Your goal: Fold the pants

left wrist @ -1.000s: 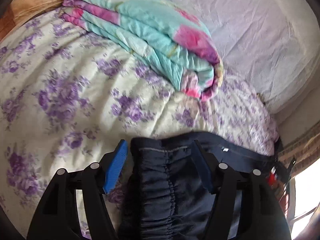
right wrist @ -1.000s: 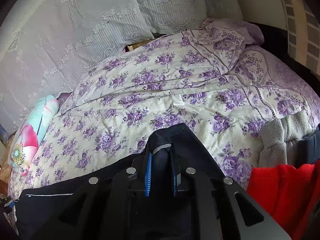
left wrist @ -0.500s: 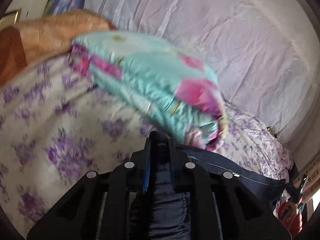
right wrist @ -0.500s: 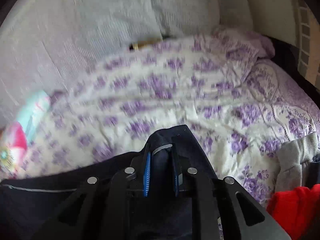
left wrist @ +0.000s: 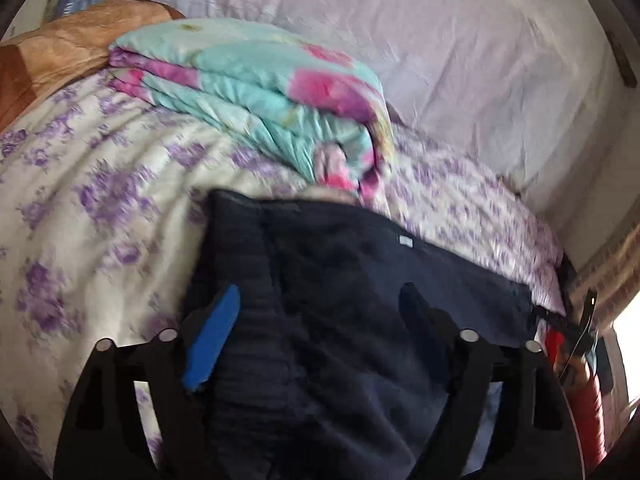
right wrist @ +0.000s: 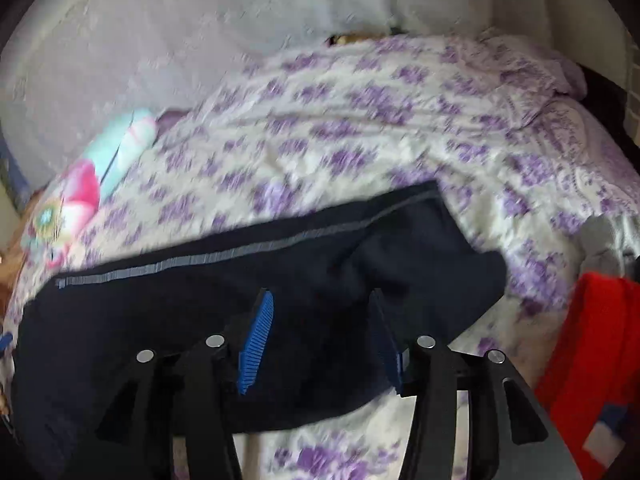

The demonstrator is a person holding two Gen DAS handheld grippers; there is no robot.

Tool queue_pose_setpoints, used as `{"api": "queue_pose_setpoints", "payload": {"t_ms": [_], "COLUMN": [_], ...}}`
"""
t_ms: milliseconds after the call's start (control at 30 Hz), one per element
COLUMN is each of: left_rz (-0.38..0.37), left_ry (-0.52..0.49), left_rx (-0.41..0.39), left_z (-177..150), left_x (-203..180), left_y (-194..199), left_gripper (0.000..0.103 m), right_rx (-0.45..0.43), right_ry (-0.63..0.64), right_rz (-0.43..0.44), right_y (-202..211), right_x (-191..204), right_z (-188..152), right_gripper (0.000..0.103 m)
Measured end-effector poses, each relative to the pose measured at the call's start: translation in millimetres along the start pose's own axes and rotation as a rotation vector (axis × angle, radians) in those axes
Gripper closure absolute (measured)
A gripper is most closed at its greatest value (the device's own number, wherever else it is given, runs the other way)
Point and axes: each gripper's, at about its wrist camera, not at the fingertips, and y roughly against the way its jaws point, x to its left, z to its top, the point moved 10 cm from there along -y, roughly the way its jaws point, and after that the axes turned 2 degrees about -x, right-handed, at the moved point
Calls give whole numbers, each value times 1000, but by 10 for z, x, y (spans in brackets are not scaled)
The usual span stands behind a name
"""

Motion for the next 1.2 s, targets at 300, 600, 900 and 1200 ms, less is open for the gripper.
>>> {"api": "queue_pose_setpoints", "payload": {"t_ms": [300, 600, 900, 1200], "left_rz": [84, 216, 256, -3], "left_ry": [-75, -132, -23, 222], "left_rx": [-80, 28, 106, -38], "left_z": [-22, -168, -125, 347], "left_x": [-101, -18, 328, 521], "left_y": [204, 20, -404, -118], "left_gripper": [17, 8, 5, 5], "right_rx": [-23, 75, 193, 37], "right_ry": [102, 175, 493, 460], "right_rz": [3, -25, 189, 353], "right_y": [266, 164, -132, -233], "right_x": [364, 595, 2127, 2456], "right_z": [-201, -559, -825, 261], "right_gripper": [45, 33, 28, 28]}}
